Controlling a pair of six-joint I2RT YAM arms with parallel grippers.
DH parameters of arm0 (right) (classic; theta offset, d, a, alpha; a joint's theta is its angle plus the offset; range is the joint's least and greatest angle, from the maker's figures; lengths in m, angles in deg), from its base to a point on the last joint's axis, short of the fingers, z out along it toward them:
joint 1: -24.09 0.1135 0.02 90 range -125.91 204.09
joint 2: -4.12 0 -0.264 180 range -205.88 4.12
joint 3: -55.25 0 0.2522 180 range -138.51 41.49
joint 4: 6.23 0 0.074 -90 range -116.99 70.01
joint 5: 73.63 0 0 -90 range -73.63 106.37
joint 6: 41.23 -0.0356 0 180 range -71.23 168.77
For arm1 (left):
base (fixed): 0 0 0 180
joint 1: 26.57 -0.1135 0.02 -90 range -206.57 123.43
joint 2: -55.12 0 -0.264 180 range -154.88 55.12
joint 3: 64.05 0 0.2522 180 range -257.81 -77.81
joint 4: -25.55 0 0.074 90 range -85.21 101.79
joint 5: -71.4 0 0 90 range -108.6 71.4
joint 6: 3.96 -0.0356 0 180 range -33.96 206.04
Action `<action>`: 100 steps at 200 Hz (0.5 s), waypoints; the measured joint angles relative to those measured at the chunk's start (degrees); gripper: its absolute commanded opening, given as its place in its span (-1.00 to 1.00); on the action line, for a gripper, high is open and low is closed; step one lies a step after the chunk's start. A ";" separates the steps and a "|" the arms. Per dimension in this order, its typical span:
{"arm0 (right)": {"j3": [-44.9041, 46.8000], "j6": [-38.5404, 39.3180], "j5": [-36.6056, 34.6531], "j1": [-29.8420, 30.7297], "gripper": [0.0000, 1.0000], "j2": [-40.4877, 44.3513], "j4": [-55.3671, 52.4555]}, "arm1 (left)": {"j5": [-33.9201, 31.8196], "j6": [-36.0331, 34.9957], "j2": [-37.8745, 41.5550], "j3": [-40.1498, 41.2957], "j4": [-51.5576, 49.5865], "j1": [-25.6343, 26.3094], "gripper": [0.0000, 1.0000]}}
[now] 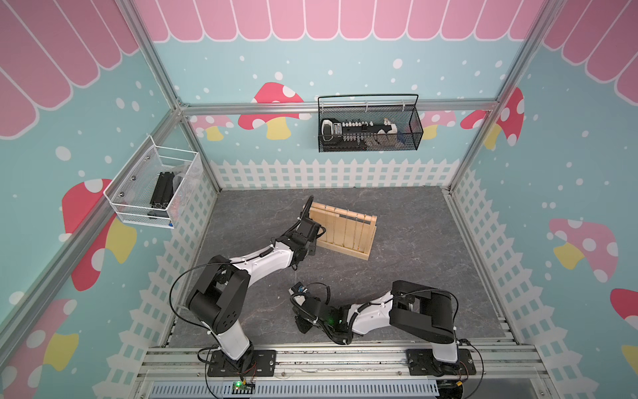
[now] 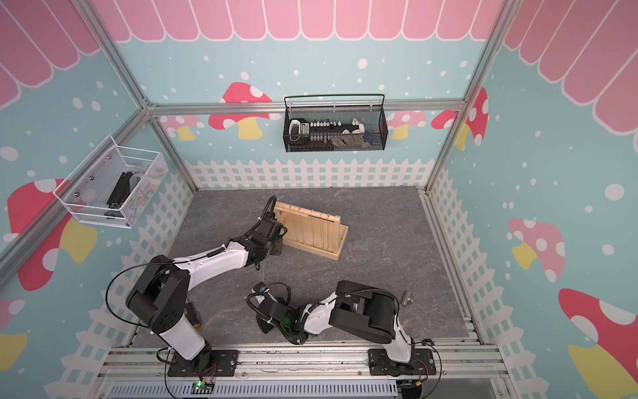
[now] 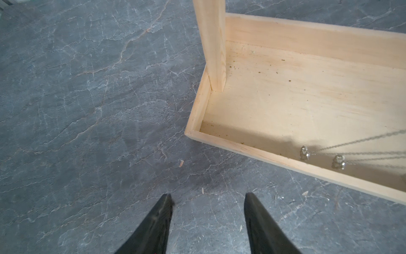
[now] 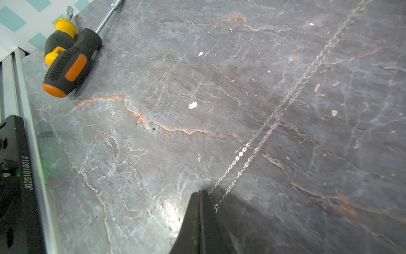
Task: Take the necklace off the jewelry display stand
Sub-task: Place the necklace at the center of the board.
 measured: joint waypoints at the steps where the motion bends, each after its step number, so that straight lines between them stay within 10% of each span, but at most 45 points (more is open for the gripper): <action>1: 0.02 -0.02 0.00 0.02 -1.00 0.00 0.02 | 0.00 0.00 -0.02 0.00 0.00 -0.02 0.08; 100: 0.33 -0.74 -0.35 0.26 -1.00 0.00 0.50 | 0.90 -1.11 -1.36 -2.86 -0.17 -1.31 0.08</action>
